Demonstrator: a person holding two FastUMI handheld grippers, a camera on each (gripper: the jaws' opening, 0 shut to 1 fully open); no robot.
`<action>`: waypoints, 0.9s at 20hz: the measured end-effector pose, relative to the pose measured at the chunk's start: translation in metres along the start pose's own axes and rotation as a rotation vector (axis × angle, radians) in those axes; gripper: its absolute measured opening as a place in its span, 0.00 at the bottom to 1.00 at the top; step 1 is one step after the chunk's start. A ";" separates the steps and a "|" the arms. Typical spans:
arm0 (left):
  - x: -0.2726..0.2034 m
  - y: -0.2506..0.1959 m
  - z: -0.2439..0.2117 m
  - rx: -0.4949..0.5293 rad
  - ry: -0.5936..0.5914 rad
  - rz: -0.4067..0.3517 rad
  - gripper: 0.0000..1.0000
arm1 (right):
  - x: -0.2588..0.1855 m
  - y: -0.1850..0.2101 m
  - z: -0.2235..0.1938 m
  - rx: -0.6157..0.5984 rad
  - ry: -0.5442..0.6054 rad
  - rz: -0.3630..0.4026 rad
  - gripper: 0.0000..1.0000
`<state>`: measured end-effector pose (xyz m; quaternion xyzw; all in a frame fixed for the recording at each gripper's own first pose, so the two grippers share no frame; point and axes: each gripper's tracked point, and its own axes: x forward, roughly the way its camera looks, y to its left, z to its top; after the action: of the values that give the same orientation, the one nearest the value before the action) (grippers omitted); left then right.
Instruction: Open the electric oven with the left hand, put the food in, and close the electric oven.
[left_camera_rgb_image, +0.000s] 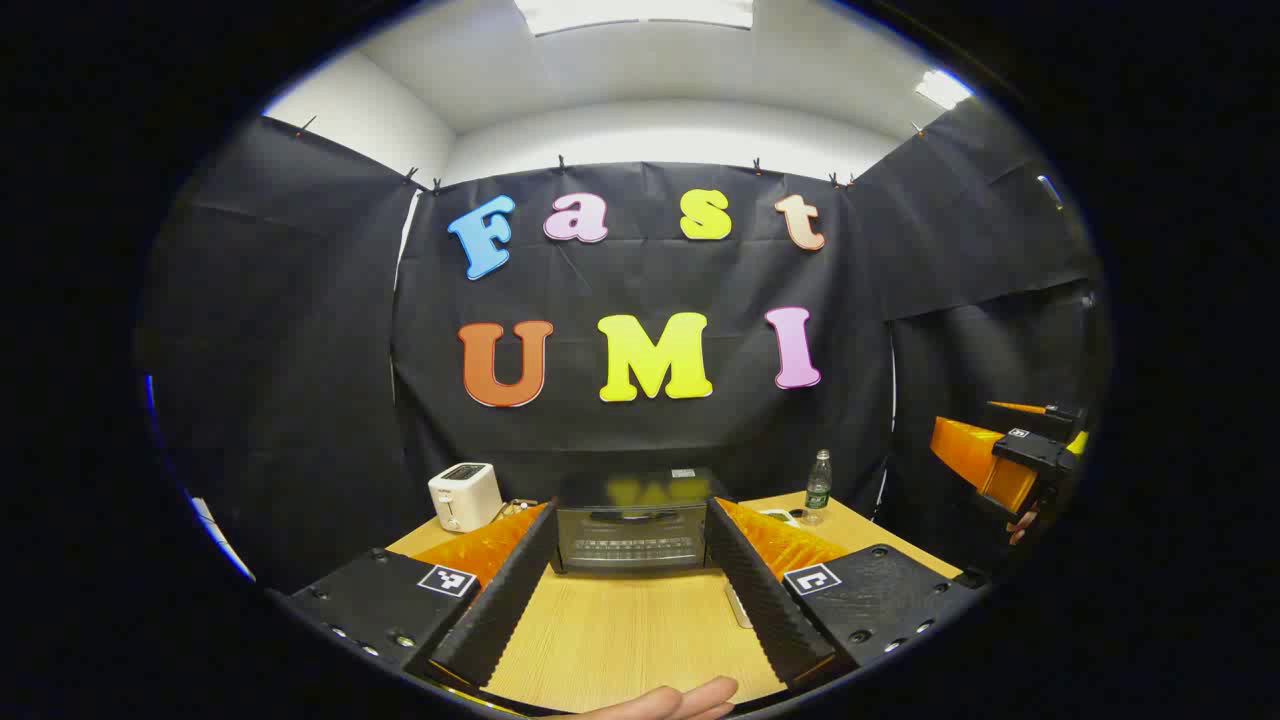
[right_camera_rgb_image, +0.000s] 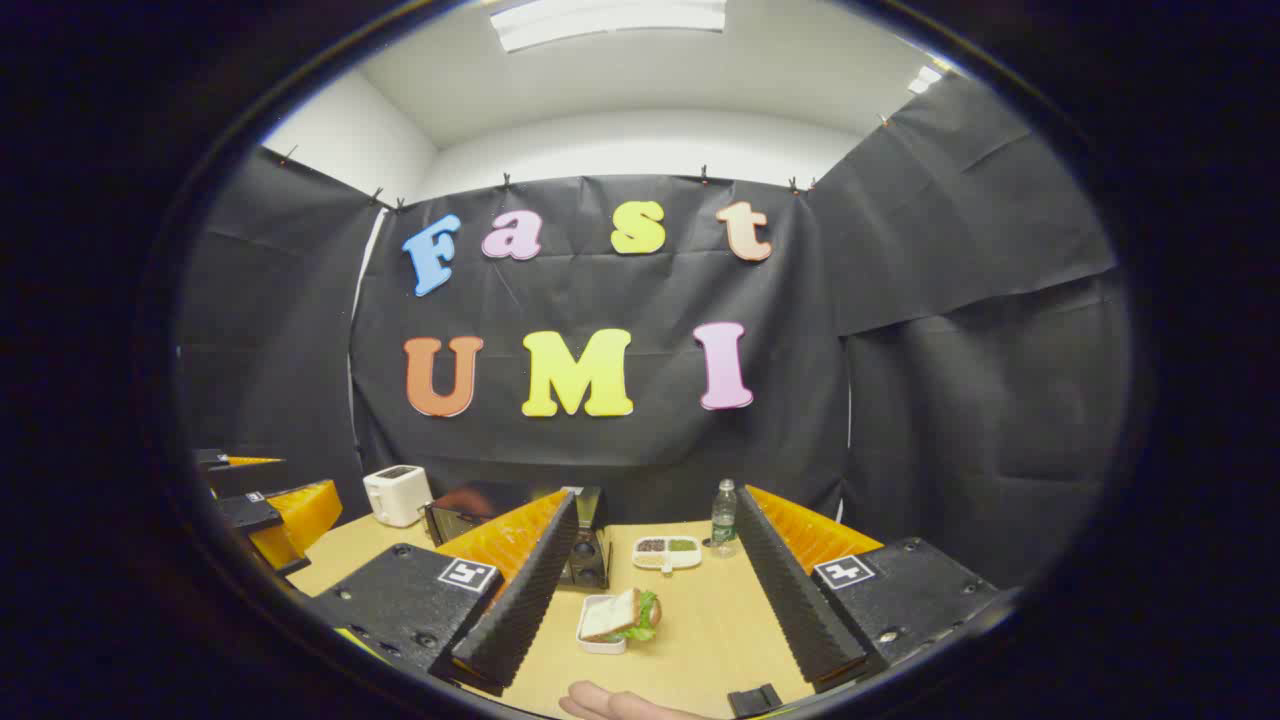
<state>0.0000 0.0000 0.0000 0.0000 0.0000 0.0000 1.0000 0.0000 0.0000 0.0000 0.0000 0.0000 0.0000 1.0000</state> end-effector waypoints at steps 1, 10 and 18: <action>0.000 0.002 -0.001 -0.007 0.004 0.004 0.96 | -0.003 0.000 0.002 -0.001 -0.004 0.000 1.00; -0.003 0.005 0.006 0.011 -0.013 0.006 0.96 | -0.012 -0.003 0.008 -0.004 -0.022 -0.001 1.00; 0.017 0.006 -0.007 -0.021 0.013 -0.006 0.96 | -0.010 -0.008 0.001 0.004 -0.034 0.000 1.00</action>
<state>0.0170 0.0056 -0.0071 -0.0105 0.0067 -0.0031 0.9999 -0.0101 -0.0083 0.0010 0.0022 -0.0169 -0.0001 0.9999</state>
